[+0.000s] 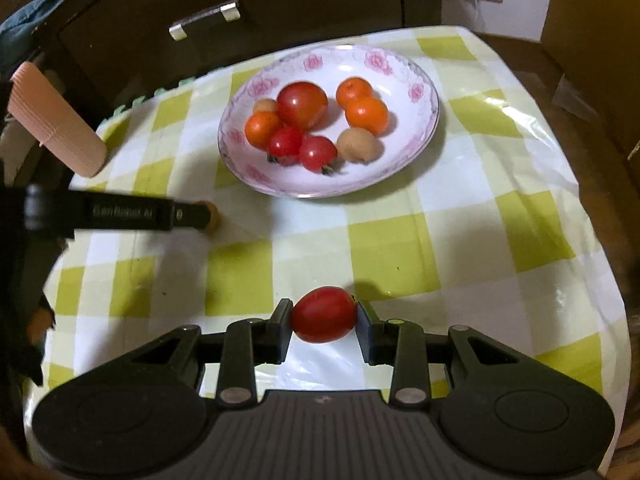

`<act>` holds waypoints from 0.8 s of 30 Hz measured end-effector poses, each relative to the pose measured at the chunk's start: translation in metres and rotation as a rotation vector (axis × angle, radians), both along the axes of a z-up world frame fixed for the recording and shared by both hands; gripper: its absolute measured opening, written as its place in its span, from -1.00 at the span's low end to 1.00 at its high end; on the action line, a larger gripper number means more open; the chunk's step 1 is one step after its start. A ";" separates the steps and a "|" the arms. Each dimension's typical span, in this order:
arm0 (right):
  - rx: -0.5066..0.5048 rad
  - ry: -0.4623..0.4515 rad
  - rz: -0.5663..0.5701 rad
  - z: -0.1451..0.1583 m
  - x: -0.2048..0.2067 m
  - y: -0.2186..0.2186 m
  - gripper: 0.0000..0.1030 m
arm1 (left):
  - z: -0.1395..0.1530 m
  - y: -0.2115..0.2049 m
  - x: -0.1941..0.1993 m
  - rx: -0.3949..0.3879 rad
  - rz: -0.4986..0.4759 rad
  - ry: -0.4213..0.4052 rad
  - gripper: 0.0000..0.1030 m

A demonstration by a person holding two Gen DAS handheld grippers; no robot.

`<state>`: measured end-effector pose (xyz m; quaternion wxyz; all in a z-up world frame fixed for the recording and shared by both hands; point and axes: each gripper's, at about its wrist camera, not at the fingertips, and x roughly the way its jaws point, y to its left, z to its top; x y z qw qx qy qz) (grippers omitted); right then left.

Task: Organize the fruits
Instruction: 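Grasp a red cherry tomato with the right gripper while the left gripper grasps a brown fruit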

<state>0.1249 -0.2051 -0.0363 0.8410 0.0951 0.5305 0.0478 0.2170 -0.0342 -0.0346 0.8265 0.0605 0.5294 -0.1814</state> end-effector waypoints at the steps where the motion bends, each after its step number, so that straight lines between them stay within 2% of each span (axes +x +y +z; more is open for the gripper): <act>1: -0.005 0.004 0.008 -0.001 0.002 0.000 -0.37 | -0.001 -0.003 0.001 0.008 -0.005 0.005 0.12; 5: -0.012 0.027 0.018 -0.003 0.014 -0.005 -0.37 | -0.012 -0.009 0.003 0.056 -0.008 0.038 0.10; 9: 0.003 0.055 0.017 -0.008 0.022 -0.011 -0.37 | -0.012 -0.009 0.006 0.047 0.011 0.048 0.09; 14: -0.005 0.067 0.030 -0.011 0.026 -0.009 -0.37 | -0.013 -0.014 0.002 0.095 0.009 0.040 -0.05; 19: -0.002 0.067 0.030 -0.011 0.028 -0.009 -0.37 | -0.012 -0.017 -0.007 0.104 0.023 0.026 -0.34; 24: 0.000 0.064 0.030 -0.010 0.027 -0.010 -0.37 | -0.011 -0.021 -0.011 0.122 0.016 0.013 -0.37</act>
